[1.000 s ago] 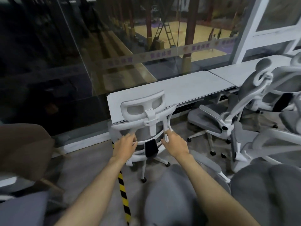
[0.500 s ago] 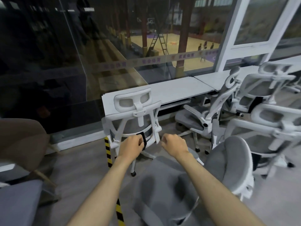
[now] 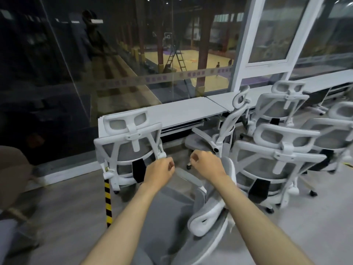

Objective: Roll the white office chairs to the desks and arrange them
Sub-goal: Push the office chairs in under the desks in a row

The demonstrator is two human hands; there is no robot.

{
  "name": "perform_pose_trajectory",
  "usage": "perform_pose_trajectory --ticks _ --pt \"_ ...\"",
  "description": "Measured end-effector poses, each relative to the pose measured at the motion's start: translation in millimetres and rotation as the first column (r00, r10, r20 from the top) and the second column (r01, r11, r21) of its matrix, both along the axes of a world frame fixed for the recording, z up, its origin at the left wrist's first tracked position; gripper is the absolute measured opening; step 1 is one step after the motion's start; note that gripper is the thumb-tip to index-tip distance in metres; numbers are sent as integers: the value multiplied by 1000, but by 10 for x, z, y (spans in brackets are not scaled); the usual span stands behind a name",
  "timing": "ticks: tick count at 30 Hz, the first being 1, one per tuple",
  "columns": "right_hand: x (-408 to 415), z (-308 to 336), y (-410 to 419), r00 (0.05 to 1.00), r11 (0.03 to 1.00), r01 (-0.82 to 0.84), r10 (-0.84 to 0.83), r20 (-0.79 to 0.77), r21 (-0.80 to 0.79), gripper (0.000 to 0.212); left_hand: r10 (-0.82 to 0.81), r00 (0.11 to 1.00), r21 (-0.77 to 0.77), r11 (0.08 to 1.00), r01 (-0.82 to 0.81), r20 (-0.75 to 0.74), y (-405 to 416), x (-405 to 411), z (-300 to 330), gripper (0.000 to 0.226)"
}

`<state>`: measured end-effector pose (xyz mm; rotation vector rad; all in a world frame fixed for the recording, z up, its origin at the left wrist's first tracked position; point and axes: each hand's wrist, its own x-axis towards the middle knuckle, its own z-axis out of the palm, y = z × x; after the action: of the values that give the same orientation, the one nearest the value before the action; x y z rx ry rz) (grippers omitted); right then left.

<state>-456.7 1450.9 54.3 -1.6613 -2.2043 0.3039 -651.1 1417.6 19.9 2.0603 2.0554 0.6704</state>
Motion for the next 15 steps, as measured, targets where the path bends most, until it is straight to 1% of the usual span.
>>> perform_pose_trajectory --ticks 5,9,15 --pt "1080 -62 331 998 999 -29 30 -61 20 22 -9 999 5 1000 9 -35 415 1035 54 7" --pt "1892 -67 558 996 999 -42 42 -83 5 23 1 1000 -35 999 -2 -30 741 1716 150 8" --pt "2643 -128 1053 990 999 5 -12 -141 -49 16 -39 997 -62 997 35 -65 1366 2416 213 8"
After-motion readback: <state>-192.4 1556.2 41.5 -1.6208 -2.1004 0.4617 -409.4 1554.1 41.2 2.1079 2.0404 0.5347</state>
